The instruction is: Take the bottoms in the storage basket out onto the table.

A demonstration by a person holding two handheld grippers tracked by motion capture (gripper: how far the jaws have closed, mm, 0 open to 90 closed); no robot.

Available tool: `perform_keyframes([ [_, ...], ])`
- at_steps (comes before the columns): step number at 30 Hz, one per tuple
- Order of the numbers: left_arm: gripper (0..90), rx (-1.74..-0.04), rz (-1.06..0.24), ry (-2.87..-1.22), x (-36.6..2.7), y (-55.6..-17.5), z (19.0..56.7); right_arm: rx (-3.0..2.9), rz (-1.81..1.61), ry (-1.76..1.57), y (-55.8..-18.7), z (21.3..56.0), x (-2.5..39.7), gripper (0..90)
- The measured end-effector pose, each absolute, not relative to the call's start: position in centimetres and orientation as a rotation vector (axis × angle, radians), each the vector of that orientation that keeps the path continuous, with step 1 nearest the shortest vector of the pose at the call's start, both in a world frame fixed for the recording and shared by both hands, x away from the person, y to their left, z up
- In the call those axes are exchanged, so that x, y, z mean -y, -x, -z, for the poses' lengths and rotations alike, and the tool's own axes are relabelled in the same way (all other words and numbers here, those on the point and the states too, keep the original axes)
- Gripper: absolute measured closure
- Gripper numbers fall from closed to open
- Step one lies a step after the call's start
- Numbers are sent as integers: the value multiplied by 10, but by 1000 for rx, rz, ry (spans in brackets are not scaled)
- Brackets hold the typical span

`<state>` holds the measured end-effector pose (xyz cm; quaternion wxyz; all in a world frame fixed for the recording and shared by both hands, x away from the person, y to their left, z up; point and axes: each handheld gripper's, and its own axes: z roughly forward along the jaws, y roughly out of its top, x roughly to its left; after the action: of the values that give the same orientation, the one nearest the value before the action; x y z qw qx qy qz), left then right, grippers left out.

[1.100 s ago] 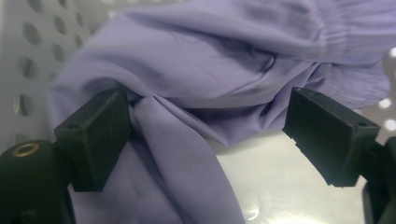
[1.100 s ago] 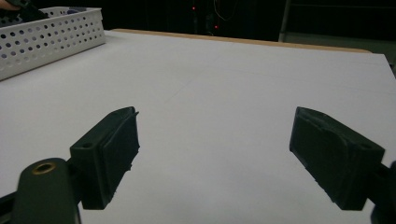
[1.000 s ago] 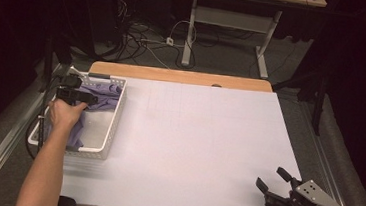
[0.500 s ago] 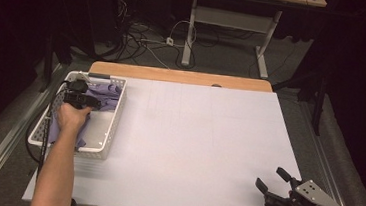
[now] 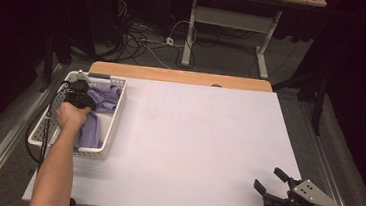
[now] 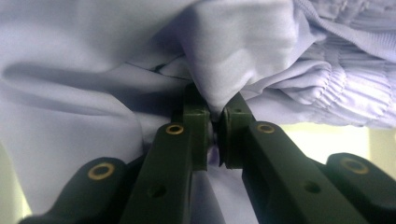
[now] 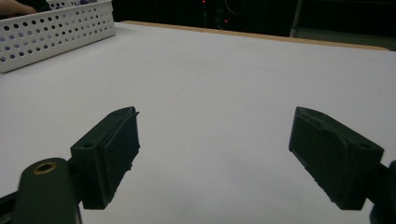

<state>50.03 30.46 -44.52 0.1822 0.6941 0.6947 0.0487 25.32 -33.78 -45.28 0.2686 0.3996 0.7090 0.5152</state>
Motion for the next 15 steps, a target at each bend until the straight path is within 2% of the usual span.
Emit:
perform_keyframes([
  [4,831,-1927,-172,-1964,-298,-497,437,-1926,-1387,-1067,-254,453,337,171],
  [6,832,-1850,-204,-1972,-293,-491,425,-1920,-1396,-1067,-253,452,337,171],
  [12,837,-1763,-199,-1929,-297,-480,402,-1918,-1401,-1070,-253,452,337,171],
  [15,838,-1699,-252,-1920,-301,-469,386,-1911,-1398,-1077,-253,452,338,171],
])
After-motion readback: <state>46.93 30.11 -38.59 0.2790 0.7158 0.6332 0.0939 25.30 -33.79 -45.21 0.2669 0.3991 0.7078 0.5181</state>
